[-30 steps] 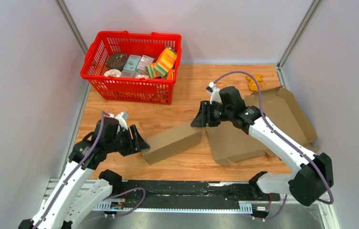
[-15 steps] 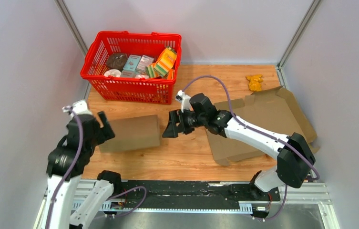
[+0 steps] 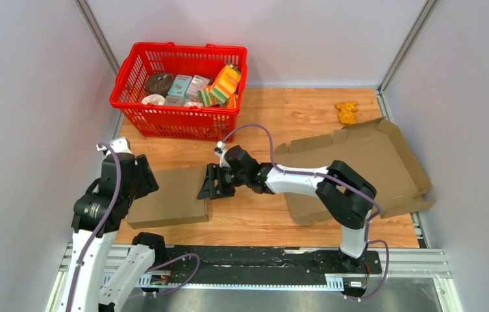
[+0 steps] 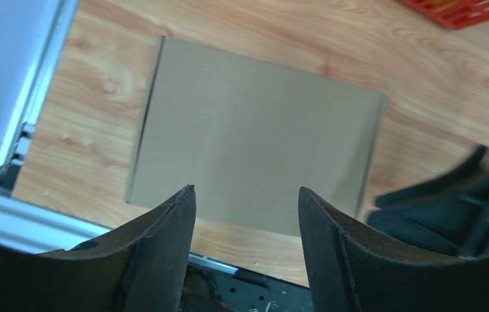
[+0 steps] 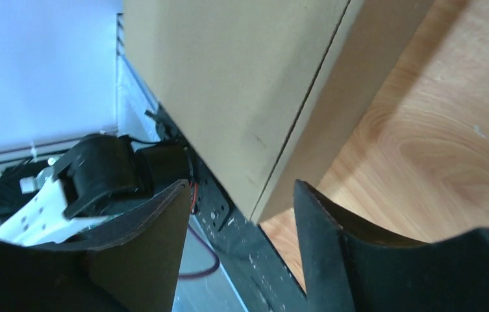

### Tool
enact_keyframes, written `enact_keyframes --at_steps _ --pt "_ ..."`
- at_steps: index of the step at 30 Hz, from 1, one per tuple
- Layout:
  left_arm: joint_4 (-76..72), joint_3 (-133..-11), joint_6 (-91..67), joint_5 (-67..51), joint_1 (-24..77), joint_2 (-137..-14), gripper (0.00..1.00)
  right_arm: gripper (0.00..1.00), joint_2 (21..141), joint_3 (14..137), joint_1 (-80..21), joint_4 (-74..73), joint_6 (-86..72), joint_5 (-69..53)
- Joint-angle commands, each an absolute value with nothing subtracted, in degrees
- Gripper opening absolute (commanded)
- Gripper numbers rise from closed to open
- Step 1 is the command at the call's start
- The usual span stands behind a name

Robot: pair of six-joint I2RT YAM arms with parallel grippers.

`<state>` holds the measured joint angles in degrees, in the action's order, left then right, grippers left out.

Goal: Fold the paper box

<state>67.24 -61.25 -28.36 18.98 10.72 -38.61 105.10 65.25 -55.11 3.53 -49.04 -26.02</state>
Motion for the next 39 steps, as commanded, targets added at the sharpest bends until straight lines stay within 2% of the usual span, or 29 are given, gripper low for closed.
enact_keyframes --at_steps 1,8,10,13,15,16,17,18,19,20,22,23,28,29,30,32,39 --pt "64.5 -62.0 -26.1 12.1 10.5 -35.4 0.67 0.62 109.7 71.2 -59.4 10.1 -57.6 -15.6" --pt "64.2 -60.6 -25.7 8.1 10.5 -33.3 0.64 0.57 124.3 91.1 -64.6 6.2 -55.6 -16.1" --pt "63.5 -60.5 -25.8 5.1 10.6 -32.9 0.64 0.59 125.6 94.3 -64.3 4.7 -54.3 -17.0" --pt "60.7 -59.8 -25.6 0.3 10.6 -31.6 0.66 0.69 119.3 88.7 -61.0 1.2 -51.9 -16.3" --pt "56.2 -57.9 -25.7 -5.1 10.7 -31.3 0.70 0.81 107.1 76.6 -57.4 -6.4 -47.3 -11.4" --pt "54.6 -57.1 -26.7 -9.4 11.0 -31.6 0.71 0.86 102.6 73.5 -56.2 -11.6 -45.2 -7.6" --pt "50.8 -55.6 -27.4 -11.0 13.2 -32.7 0.72 0.99 94.3 71.0 -53.5 -25.8 -43.3 -1.9" --pt "48.9 -54.8 -28.2 -11.7 14.9 -33.3 0.72 1.00 90.6 66.8 -51.6 -32.6 -43.6 10.2" --pt "47.0 -54.2 -30.0 -10.4 17.6 -34.0 0.72 1.00 87.3 64.9 -48.7 -38.3 -44.2 12.7" --pt "43.6 -53.4 -30.8 -9.1 20.4 -35.8 0.72 1.00 81.5 62.8 -41.5 -47.5 -44.5 13.9" --pt "40.5 -53.3 -32.2 -6.1 28.1 -38.4 0.72 1.00 75.8 56.3 -33.1 -53.1 -45.3 16.0" --pt "38.4 -54.0 -32.4 -5.7 30.0 -41.4 0.72 1.00 70.5 54.2 -24.0 -56.2 -45.6 17.0" --pt "34.2 -56.8 -32.7 -1.0 43.3 -48.1 0.71 1.00 58.6 44.8 3.5 -57.5 -44.8 12.7" --pt "33.7 -57.0 -32.7 -0.9 44.5 -50.0 0.71 1.00 54.2 43.2 11.6 -52.8 -45.3 10.1" --pt "33.4 -57.4 -32.7 -1.0 45.7 -51.1 0.71 1.00 52.7 42.3 15.2 -50.1 -45.5 9.7" --pt "33.0 -58.2 -32.6 -1.1 48.9 -53.4 0.71 1.00 53.4 42.7 23.7 -46.3 -48.6 15.4" --pt "37.5 -57.7 -31.4 2.0 53.0 -50.9 0.70 1.00 73.4 53.3 32.8 -44.9 -49.8 34.3"
